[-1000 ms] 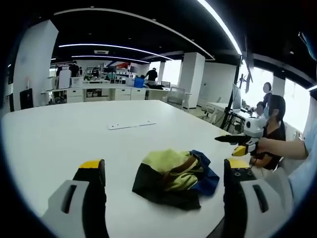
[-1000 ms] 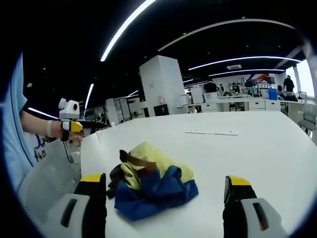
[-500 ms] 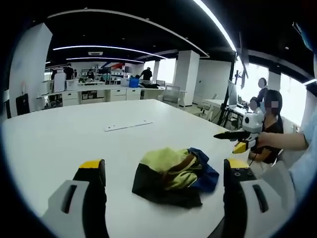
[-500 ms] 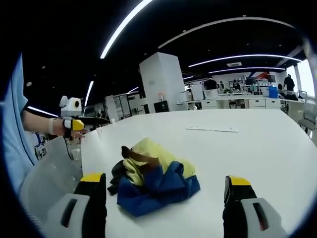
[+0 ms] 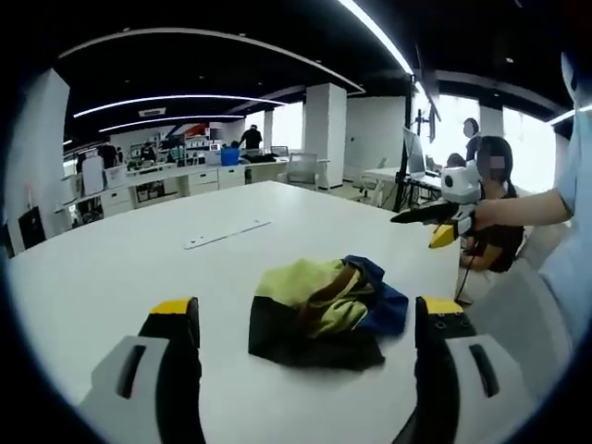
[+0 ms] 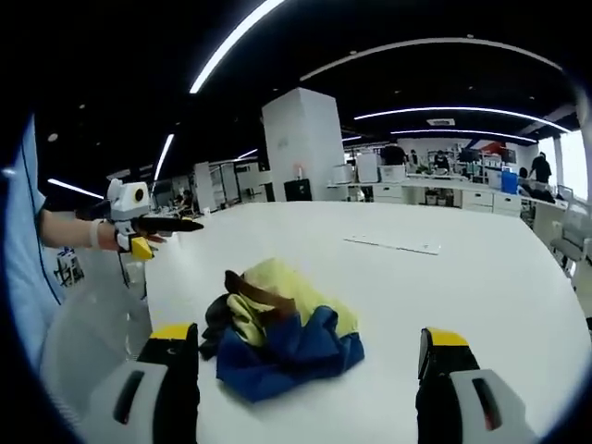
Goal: Fold the garment on the visible template until the final outline fits inside the template.
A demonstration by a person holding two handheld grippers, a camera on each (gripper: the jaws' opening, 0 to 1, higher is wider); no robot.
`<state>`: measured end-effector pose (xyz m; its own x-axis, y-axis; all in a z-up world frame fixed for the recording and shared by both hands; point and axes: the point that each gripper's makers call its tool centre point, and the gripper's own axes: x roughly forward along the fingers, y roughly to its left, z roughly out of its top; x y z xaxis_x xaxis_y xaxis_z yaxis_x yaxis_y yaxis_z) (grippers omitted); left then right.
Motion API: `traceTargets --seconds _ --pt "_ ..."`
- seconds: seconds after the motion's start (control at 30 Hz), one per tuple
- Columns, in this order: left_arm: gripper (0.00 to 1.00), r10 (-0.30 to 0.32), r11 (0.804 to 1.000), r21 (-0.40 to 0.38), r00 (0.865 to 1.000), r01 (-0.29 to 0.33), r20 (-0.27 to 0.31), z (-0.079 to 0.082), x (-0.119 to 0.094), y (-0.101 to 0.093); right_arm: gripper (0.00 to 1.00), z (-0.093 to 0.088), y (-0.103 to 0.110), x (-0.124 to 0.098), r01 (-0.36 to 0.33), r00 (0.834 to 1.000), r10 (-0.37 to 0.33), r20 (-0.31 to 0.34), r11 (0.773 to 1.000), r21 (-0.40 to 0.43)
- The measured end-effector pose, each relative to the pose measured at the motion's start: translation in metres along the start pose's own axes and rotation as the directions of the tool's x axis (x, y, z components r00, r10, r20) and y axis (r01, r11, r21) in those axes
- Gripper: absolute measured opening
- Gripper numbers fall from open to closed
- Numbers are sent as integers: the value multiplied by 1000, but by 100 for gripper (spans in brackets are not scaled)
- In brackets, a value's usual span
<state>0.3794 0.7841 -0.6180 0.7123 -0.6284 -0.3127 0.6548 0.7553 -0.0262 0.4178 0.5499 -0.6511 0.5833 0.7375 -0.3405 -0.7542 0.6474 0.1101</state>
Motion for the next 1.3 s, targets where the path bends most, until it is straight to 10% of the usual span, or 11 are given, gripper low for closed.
traceTargets --seconds 0.9,1.3 --pt "72 -55 998 -8 998 55 -4 -32 21 18 82 -20 3 20 -28 985 6 -170 991 -128" --pt "48 -89 995 27 994 91 -61 -55 38 18 42 -25 25 37 -143 969 109 -220 979 -147"
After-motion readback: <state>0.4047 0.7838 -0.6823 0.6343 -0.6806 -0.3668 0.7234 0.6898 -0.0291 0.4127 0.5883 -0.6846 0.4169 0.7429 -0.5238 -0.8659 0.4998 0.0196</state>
